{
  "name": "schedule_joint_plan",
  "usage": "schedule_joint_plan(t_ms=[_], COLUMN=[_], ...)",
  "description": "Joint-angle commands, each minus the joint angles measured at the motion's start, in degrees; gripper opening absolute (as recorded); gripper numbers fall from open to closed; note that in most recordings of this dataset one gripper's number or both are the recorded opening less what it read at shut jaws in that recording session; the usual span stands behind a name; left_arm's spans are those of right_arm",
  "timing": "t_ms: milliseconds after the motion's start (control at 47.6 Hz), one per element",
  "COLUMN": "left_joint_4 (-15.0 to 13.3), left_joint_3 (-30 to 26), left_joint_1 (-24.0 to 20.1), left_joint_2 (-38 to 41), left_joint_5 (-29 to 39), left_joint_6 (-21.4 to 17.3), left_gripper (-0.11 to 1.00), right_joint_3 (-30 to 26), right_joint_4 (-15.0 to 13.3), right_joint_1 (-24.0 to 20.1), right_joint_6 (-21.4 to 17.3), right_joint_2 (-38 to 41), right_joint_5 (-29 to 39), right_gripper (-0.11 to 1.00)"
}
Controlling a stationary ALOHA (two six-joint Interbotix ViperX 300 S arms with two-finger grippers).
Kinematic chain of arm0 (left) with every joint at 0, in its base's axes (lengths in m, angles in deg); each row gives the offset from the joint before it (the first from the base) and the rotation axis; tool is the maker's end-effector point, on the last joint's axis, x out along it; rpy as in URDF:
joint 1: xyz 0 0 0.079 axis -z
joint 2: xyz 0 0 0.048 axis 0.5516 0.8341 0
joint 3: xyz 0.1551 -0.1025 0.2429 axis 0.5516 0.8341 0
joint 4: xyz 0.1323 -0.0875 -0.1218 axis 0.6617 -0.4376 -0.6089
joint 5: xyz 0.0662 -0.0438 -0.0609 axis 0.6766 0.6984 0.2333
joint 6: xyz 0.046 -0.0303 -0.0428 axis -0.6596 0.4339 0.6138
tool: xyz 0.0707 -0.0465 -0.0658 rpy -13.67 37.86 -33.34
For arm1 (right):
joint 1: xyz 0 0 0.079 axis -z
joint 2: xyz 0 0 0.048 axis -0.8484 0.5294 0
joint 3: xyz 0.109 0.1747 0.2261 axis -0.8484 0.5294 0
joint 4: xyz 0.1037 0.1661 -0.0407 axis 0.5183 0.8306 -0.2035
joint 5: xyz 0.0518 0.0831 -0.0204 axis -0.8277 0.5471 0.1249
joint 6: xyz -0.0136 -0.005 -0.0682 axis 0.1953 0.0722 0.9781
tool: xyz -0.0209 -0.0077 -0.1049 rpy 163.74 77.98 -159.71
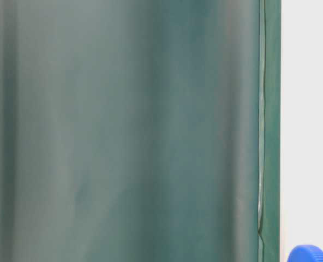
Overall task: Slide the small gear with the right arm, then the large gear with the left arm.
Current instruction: 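Lower the right gripper onto the hub of the small blue gear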
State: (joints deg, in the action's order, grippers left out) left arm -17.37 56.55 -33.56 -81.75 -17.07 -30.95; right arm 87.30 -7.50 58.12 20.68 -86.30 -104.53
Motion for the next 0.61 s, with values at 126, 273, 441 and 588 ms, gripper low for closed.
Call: schedule_joint_plan(t_ms=[126, 273, 441, 588], left_joint_4=[-0.79, -0.79, -0.88, -0.97], left_joint_3=[0.26, 1.05, 1.93, 2.55], left_joint_1=[0.00, 0.00, 0.00, 0.00], left_joint_2=[-0.88, -1.41, -1.67, -1.67], left_joint_5=[-0.97, -1.14, -1.23, -1.23], left_joint_6=[0.26, 0.26, 0.35, 0.35], left_gripper=[0.05, 0.00, 0.00, 0.00], right_joint_3=[-0.62, -0.62, -0.62, -1.93], right_joint_4=[0.00, 0.00, 0.00, 0.00], right_joint_1=[0.97, 1.93, 3.69, 7.21], right_joint_6=[-0.09, -0.18, -0.35, -1.93], right_joint_2=[0.26, 0.00, -0.09, -0.09], right_joint_5=[-0.44, 0.00, 5.80, 16.52], right_gripper=[0.50, 0.50, 0.50, 0.50])
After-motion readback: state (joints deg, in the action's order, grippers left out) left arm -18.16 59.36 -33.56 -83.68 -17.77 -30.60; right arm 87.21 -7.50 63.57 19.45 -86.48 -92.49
